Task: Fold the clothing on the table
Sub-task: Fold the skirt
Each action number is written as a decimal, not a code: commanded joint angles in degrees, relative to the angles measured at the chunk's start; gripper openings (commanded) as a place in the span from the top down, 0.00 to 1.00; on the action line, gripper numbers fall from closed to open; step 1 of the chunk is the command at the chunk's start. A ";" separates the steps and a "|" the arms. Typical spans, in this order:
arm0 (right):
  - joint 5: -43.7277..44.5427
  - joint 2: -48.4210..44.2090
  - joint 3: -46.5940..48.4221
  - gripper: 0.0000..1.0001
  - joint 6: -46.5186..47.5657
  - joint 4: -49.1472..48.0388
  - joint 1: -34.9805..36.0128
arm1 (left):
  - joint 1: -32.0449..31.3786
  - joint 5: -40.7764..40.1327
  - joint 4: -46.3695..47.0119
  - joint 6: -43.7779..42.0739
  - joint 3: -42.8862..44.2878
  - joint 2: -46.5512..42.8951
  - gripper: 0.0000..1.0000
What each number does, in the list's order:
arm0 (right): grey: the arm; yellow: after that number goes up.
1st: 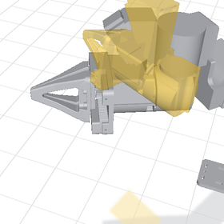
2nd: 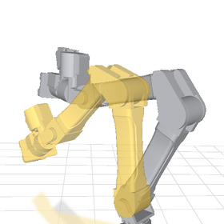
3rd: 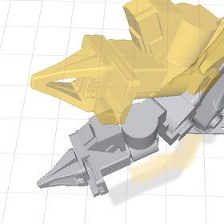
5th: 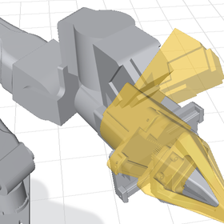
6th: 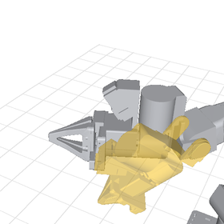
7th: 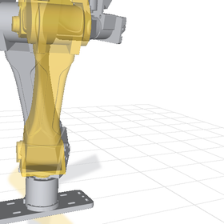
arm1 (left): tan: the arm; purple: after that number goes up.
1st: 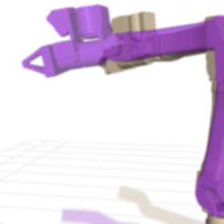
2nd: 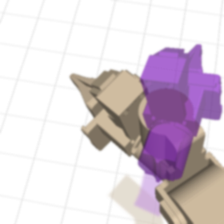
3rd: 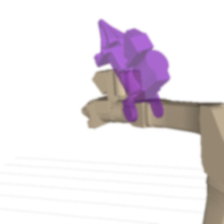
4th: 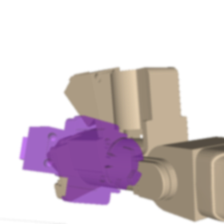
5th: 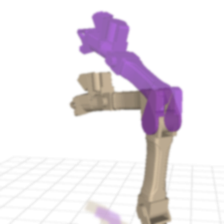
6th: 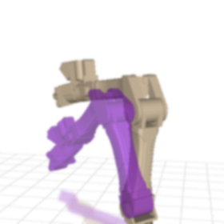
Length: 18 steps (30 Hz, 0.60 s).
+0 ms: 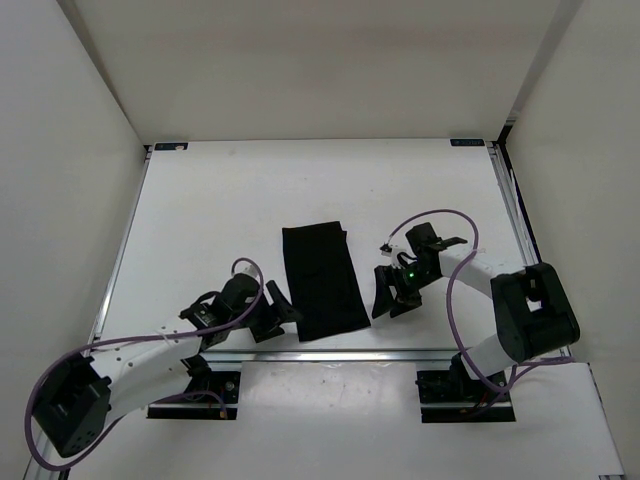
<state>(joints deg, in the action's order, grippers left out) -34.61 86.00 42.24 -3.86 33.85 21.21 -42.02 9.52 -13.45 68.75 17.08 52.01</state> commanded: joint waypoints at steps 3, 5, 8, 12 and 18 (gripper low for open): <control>0.33 0.66 2.06 0.26 1.22 -0.10 -0.73 | 0.10 -2.76 1.24 0.24 0.58 2.64 0.19; 1.21 0.93 2.23 0.27 1.40 -0.62 -0.39 | -1.13 -4.15 -0.34 -0.98 2.16 4.76 0.20; 1.30 0.84 1.97 0.27 1.57 -1.76 0.41 | -3.06 -4.68 1.15 -0.46 3.83 8.27 0.20; 0.95 1.02 1.88 0.27 1.93 -2.73 1.47 | -5.88 -4.77 4.04 -0.63 6.73 14.16 0.20; -1.77 0.05 -0.23 0.28 2.45 -4.58 1.82 | -8.95 -5.04 5.02 -0.11 8.50 17.60 0.27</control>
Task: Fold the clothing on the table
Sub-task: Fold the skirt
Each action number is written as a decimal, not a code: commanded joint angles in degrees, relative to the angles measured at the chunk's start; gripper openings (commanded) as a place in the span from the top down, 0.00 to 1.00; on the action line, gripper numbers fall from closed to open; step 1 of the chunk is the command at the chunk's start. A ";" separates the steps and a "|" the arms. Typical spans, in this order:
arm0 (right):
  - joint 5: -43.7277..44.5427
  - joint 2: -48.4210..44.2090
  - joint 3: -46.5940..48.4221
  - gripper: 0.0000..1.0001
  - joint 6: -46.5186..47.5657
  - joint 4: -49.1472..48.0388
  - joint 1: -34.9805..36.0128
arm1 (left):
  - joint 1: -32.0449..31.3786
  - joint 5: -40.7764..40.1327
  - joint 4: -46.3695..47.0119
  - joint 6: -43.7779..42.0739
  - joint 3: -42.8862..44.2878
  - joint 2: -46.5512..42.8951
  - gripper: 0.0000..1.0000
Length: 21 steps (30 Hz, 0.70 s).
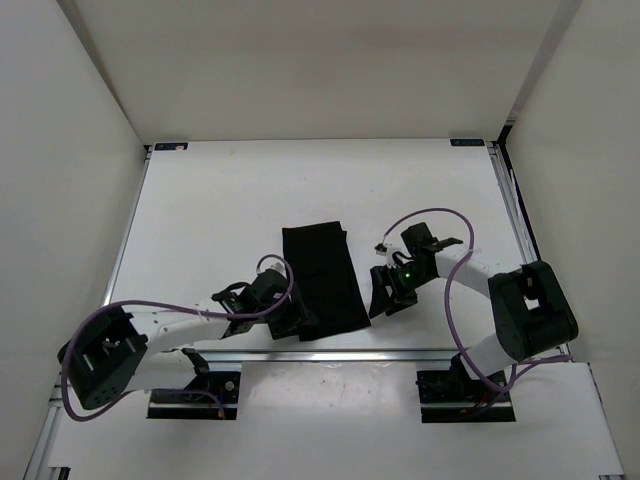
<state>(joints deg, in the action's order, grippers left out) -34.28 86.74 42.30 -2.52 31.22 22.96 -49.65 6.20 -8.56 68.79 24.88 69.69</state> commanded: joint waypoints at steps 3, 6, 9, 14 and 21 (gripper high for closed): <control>-2.54 -1.13 -0.99 0.28 0.85 -3.18 0.15 | -1.33 -1.80 0.65 0.81 -0.45 -1.31 0.35; -3.33 -1.57 -1.79 0.29 0.76 -4.41 -0.37 | -1.15 -1.54 1.08 1.60 -2.29 -4.03 0.55; -5.35 -2.19 -2.84 0.30 0.33 -5.91 -1.07 | -1.15 -1.89 1.79 2.22 -3.26 -5.35 0.71; -9.13 -1.93 -3.45 0.28 2.17 -6.88 -0.12 | -1.59 -2.59 3.02 3.28 -4.84 -7.20 0.84; -13.52 -0.79 -4.87 0.20 5.42 -7.41 0.07 | -1.15 -2.77 6.88 3.63 -4.58 -6.07 0.94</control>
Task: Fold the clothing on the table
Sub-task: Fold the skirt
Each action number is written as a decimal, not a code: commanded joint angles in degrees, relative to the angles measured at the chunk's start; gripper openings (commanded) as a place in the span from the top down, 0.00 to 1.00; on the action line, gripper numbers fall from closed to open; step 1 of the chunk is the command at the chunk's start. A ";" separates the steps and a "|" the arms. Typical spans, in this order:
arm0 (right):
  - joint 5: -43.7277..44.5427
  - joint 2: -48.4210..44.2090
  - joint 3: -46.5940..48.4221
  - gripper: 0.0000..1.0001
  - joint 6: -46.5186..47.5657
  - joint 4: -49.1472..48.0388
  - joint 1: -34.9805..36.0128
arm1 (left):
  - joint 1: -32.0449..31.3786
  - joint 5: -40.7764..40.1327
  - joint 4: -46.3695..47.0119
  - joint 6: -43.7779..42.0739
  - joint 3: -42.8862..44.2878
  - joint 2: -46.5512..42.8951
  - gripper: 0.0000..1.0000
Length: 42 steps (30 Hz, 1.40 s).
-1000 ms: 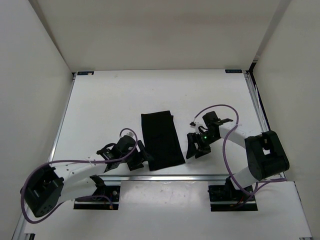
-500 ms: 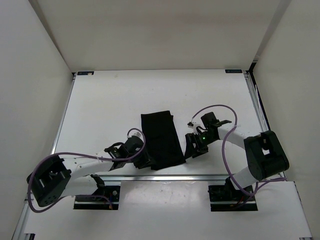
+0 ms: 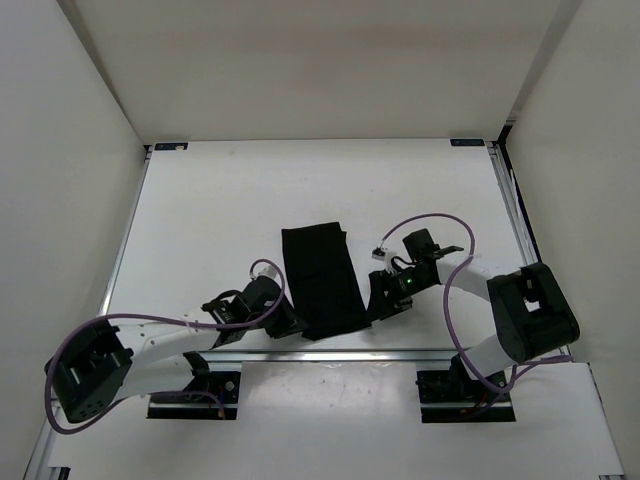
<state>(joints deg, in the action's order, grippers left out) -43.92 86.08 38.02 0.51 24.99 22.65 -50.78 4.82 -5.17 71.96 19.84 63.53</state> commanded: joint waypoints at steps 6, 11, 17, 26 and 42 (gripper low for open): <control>-6.61 5.31 0.91 0.29 2.91 -0.48 1.07 | 0.60 -0.43 4.64 -0.16 2.58 2.74 0.94; -9.52 13.56 4.77 0.54 2.47 1.80 -0.06 | 0.33 -0.60 4.03 -0.07 2.75 2.13 0.94; -8.12 14.21 6.19 0.50 1.16 0.59 -1.30 | 1.91 -0.16 3.24 -0.07 1.70 0.20 0.94; -4.33 12.97 6.19 0.37 -3.41 -2.49 -0.42 | 2.09 0.71 4.11 -0.34 1.17 0.81 0.94; -1.79 12.80 8.21 1.00 -2.37 -2.24 -0.76 | 2.27 2.12 2.54 -3.05 2.13 1.77 1.00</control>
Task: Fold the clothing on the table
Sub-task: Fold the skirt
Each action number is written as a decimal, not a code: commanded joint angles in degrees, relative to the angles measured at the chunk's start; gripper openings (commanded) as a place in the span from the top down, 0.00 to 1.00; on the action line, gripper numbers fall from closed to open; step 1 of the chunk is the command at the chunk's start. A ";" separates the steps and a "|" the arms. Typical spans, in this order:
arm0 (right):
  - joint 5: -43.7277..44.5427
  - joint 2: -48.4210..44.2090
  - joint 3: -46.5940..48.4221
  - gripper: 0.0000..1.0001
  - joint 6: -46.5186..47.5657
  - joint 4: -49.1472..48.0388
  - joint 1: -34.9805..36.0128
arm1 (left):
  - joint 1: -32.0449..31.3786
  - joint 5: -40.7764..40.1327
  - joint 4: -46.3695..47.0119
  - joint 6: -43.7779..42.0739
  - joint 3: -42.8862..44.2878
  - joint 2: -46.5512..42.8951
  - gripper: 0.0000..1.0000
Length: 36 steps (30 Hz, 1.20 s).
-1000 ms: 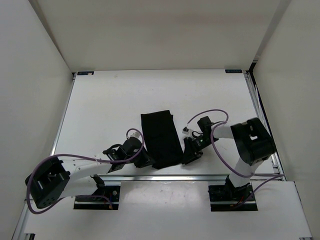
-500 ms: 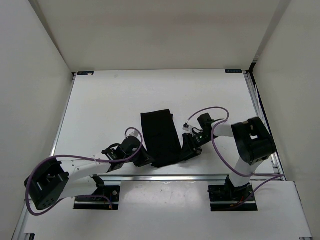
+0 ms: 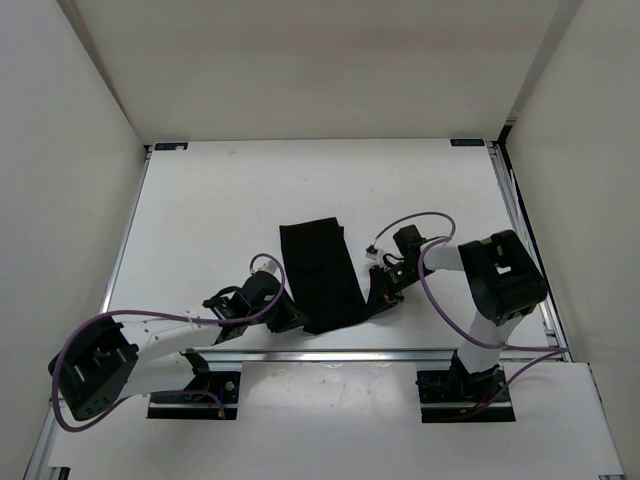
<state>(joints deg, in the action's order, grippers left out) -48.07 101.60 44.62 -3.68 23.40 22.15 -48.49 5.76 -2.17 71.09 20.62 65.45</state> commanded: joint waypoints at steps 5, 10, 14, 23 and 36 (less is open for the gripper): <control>2.20 -8.16 2.40 1.00 5.79 3.23 -1.49 | -0.03 2.94 -4.50 -5.35 2.49 -2.34 1.00; 5.96 -16.59 4.94 1.00 15.97 11.04 0.16 | 2.96 6.54 -7.40 -4.82 1.09 -10.32 1.00; 5.36 -21.62 5.82 1.00 19.41 15.52 2.54 | 5.85 10.49 -6.09 -0.53 -1.45 -17.44 1.00; 4.39 -31.20 7.93 1.00 27.66 27.74 2.20 | 9.64 16.56 -10.91 7.13 -3.30 -30.02 1.00; -2.63 -21.20 17.59 1.00 21.71 25.38 -1.31 | 21.67 23.41 -7.77 8.54 -5.33 -31.97 1.00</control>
<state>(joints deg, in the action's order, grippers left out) -50.22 77.32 57.84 19.55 47.92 24.47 -30.48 27.51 -10.00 79.48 16.16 32.93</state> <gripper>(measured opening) 0.009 0.179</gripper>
